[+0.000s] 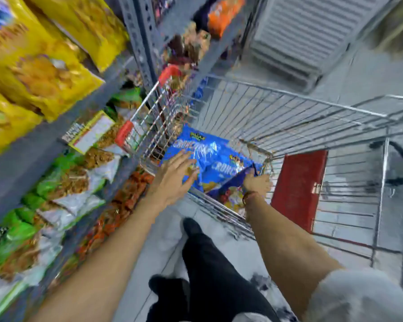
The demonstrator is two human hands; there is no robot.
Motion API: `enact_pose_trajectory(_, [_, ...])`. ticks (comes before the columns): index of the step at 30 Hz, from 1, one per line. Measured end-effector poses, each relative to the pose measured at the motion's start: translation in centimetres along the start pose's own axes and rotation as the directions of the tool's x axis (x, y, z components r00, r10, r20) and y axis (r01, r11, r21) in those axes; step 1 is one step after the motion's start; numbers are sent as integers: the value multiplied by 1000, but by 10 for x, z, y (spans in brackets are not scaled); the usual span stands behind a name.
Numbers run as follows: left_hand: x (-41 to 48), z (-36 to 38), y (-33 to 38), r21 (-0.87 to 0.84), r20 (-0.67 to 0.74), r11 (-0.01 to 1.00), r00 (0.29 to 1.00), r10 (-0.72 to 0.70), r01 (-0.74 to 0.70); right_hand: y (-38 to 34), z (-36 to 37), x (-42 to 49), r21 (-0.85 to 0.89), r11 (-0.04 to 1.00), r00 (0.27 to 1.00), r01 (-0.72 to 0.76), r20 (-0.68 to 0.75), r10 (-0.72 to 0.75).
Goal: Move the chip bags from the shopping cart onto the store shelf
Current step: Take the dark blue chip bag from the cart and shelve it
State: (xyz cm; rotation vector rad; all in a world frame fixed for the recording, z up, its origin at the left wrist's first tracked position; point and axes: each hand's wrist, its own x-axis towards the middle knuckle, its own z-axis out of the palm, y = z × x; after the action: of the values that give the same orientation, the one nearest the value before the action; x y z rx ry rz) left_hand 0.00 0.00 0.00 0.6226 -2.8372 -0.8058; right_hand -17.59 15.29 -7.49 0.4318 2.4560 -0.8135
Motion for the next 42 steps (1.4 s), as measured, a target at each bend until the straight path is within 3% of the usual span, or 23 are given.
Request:
enact_pose_trajectory(2, [0, 5, 0, 60, -31, 998, 999, 35, -33, 9, -5, 5, 101, 982, 979, -158, 149, 142])
enact_pose_trajectory(6, [-3, 13, 0, 131, -82, 991, 995, 51, -40, 32, -9, 19, 278, 893, 892, -354, 386, 234])
enact_pose_trajectory(12, [-3, 23, -2, 116, -138, 993, 990, 16, 0, 46, -1, 44, 62, 937, 799, -344, 544, 258])
enact_pose_trajectory(15, [-1, 26, -5, 130, -163, 991, 986, 33, -12, 42, 11, 52, 112, 929, 802, -352, 548, 237])
enact_pose_trajectory(22, [-2, 26, -7, 134, -132, 991, 991, 36, -18, 19, 37, 41, 309, 908, 899, -285, 413, 142])
enact_pose_trajectory(27, [-4, 28, -8, 137, -125, 991, 992, 17, 0, 17, 39, 46, 326, 941, 958, -91, 285, -6])
enact_pose_trajectory(32, [-6, 29, -9, 153, -122, 988, 992, -12, 31, 4, 34, 38, 283, 958, 948, 47, 290, -132])
enact_pose_trajectory(36, [-7, 25, -7, 174, -32, 983, 998, -61, 66, -15, 30, 22, 337, 934, 941, 118, 262, -214])
enact_pose_trajectory(40, [-5, 8, -5, 88, 72, 993, 993, -91, 85, -43, 16, 0, 479, 844, 915, 241, 178, -362])
enact_pose_trajectory(42, [-6, -8, -3, 91, 39, 994, 997, -66, 62, -63, 5, -14, 556, 772, 885, 309, 130, -448])
